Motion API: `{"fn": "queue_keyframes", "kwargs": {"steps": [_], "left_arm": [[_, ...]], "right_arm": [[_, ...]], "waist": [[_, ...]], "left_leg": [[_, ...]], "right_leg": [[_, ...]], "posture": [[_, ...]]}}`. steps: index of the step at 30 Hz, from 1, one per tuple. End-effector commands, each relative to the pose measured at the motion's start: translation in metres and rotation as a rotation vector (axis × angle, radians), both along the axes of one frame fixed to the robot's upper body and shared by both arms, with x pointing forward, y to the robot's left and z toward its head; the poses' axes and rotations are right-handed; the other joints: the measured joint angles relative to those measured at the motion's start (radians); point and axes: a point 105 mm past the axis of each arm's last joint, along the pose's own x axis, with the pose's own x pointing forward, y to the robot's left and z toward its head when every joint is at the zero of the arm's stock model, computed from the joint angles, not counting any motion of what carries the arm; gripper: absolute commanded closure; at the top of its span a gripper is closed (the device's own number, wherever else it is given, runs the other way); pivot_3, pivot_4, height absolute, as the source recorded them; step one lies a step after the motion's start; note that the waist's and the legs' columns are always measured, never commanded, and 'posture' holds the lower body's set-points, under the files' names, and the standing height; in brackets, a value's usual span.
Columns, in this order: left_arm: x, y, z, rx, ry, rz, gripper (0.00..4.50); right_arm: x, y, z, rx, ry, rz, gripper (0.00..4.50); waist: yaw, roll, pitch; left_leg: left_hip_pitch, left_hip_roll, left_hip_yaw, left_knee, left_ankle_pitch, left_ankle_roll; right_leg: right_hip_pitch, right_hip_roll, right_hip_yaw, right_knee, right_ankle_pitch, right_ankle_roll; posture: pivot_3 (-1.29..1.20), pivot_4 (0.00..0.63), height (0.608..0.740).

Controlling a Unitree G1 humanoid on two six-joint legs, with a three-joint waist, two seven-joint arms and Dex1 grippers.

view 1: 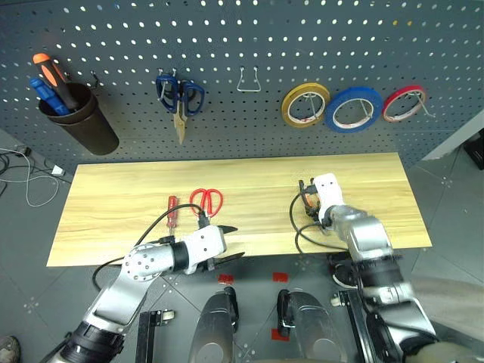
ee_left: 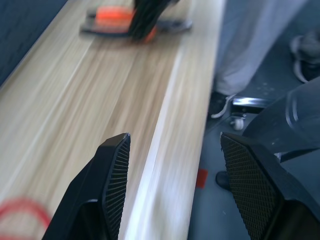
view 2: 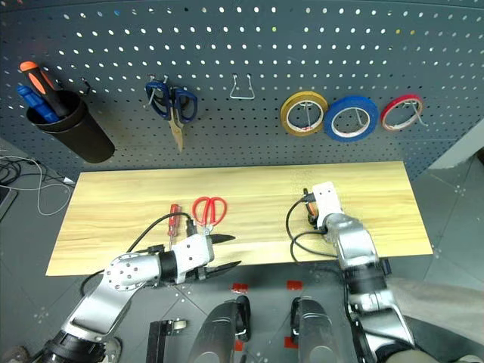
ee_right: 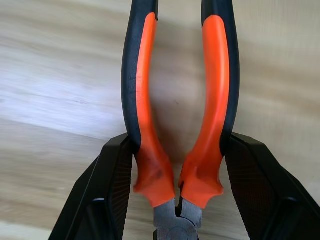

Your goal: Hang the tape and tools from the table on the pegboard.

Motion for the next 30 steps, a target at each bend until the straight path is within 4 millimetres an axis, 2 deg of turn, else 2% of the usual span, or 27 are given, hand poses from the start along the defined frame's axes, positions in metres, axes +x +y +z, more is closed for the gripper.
{"fn": "queue_keyframes", "kwargs": {"steps": [1,3,5,7,11,15,18,21,25,30], "left_arm": [[0.0,0.012,0.02,-0.144,-0.039,0.125,1.49],[0.001,0.023,0.026,-0.203,-0.051,0.217,1.49],[0.002,0.035,0.036,-0.276,-0.06,0.321,1.49],[0.003,0.044,0.044,-0.33,-0.062,0.393,1.49],[0.005,0.05,0.054,-0.363,-0.058,0.436,1.49],[0.019,0.052,0.08,-0.395,-0.09,0.465,1.49],[0.027,0.045,0.094,-0.398,-0.102,0.458,1.49],[0.033,0.037,0.107,-0.405,-0.118,0.444,1.49],[0.042,0.03,0.119,-0.414,-0.134,0.441,1.49],[0.052,0.024,0.121,-0.411,-0.14,0.441,1.49]], "right_arm": [[-0.017,0.041,0.054,0.067,-0.271,0.087,2.03],[-0.031,0.062,0.077,0.142,-0.39,0.116,2.03],[-0.04,0.088,0.112,0.281,-0.519,0.149,2.03],[-0.047,0.105,0.147,0.332,-0.674,0.209,2.03],[-0.051,0.119,0.192,0.37,-0.878,0.281,2.03],[-0.047,0.132,0.26,0.365,-1.148,0.355,2.03],[-0.041,0.136,0.29,0.346,-1.27,0.36,2.03],[-0.034,0.139,0.309,0.314,-1.356,0.359,2.03],[-0.023,0.146,0.321,0.309,-1.394,0.367,2.03],[0.0,0.15,0.314,0.239,-1.414,0.359,2.03]], "waist": [[0.0,0.0,0.0],[-0.002,0.0,0.0],[-0.004,0.0,0.0],[0.0,-0.001,0.0],[0.015,-0.003,-0.002],[0.023,-0.004,-0.002],[0.027,-0.005,-0.002],[0.029,-0.005,-0.002],[0.029,-0.005,-0.002],[0.027,-0.005,-0.002]], "left_leg": [[0.0,0.0,0.0,0.0,0.0,0.0],[0.0,0.001,-0.001,0.0,0.0,0.0],[0.0,0.001,-0.001,0.0,0.0,0.0],[0.0,0.001,-0.002,0.001,0.0,0.0],[0.0,0.0,-0.004,0.003,0.0,0.0],[0.0,0.0,-0.004,0.005,0.001,-0.001],[0.0,0.0,-0.005,0.004,0.002,-0.002],[0.0,0.0,-0.005,0.004,0.002,-0.003],[0.0,0.0,-0.003,0.003,0.002,-0.003],[0.0,0.0,-0.003,0.002,0.002,-0.003]], "right_leg": [[0.0,0.0,0.0,0.0,0.0,0.0],[0.0,0.0,0.0,0.0,-0.001,0.003],[0.0,0.001,0.0,0.001,-0.003,0.005],[0.0,0.001,-0.001,0.002,-0.003,0.005],[0.002,0.0,-0.002,0.001,-0.002,0.006],[0.001,0.0,-0.002,0.002,0.0,0.005],[0.002,0.001,-0.004,0.002,0.001,0.004],[0.002,0.001,-0.003,0.001,0.003,-0.001],[0.002,0.0,-0.003,0.0,0.002,-0.002],[0.001,0.0,-0.003,0.001,0.001,-0.003]], "posture": [[0.01,0.293,0.74],[0.02,0.295,0.74],[0.04,0.296,0.74],[0.05,0.294,0.74],[0.08,0.29,0.74],[0.09,0.291,0.74],[0.09,0.291,0.74],[0.1,0.298,0.74],[0.11,0.304,0.74],[0.13,0.314,0.74]]}}
